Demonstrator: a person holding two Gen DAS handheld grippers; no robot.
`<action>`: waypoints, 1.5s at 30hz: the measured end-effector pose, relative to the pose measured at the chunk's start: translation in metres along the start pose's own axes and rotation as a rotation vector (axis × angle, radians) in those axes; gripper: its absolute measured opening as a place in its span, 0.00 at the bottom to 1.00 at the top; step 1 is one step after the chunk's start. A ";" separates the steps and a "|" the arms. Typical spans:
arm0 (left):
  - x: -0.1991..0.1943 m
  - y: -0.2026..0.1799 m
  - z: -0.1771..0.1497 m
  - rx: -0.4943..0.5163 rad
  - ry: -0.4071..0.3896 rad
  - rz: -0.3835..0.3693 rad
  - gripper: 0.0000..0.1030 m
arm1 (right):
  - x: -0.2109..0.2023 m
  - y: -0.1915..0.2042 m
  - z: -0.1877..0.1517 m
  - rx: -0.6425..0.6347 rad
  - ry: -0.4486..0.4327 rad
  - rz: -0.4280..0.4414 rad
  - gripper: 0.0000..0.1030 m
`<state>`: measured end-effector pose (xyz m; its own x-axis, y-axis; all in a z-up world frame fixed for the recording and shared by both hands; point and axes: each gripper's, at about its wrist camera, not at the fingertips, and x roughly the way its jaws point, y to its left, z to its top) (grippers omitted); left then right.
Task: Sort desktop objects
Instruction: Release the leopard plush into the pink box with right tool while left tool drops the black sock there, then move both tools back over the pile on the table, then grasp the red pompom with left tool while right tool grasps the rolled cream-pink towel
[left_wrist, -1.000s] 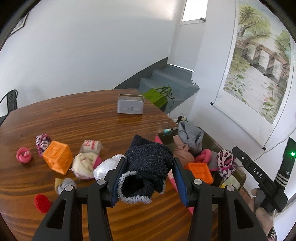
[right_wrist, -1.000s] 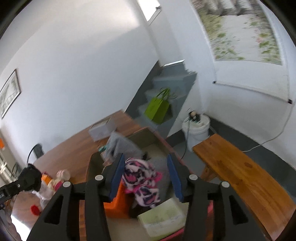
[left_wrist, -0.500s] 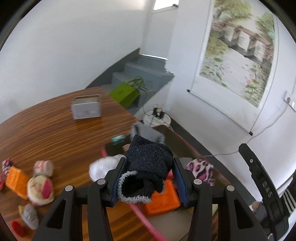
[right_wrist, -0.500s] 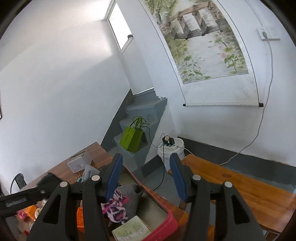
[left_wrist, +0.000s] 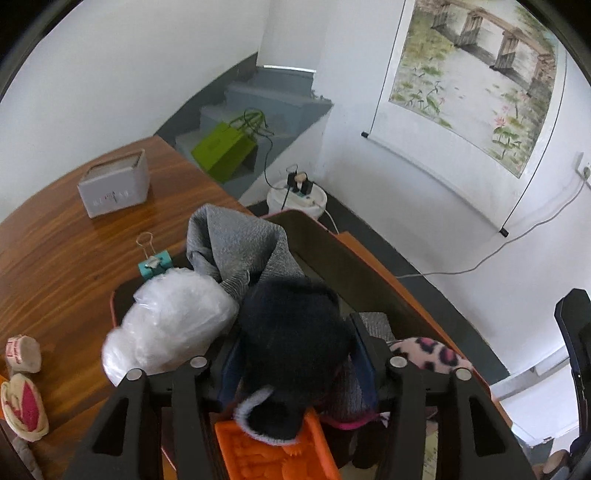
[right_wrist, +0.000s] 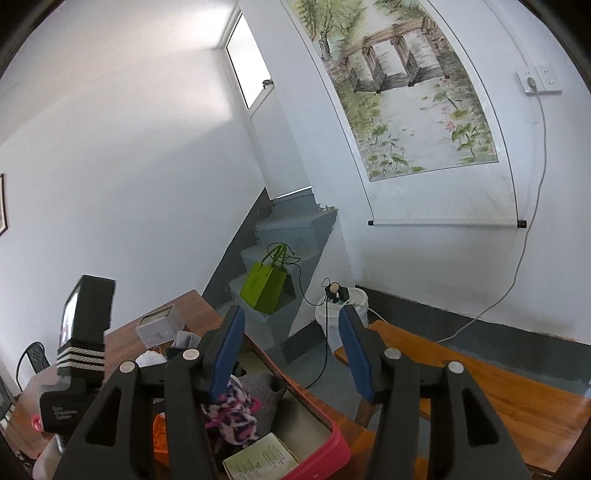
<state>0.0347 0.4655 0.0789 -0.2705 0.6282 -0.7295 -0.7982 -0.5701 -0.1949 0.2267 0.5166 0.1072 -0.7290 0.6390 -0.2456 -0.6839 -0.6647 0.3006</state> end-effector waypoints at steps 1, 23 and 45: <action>-0.002 0.002 0.000 -0.010 -0.002 -0.005 0.67 | 0.000 0.000 0.000 0.001 0.000 -0.002 0.56; -0.157 0.141 -0.050 -0.294 -0.265 0.143 0.76 | 0.000 0.008 -0.006 -0.067 -0.056 -0.105 0.56; -0.191 0.269 -0.175 -0.472 -0.170 0.338 0.76 | -0.044 0.152 -0.023 -0.279 0.001 0.261 0.77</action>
<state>-0.0340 0.0991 0.0508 -0.5805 0.4247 -0.6947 -0.3382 -0.9019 -0.2688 0.1547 0.3785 0.1422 -0.8794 0.4344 -0.1948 -0.4571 -0.8848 0.0902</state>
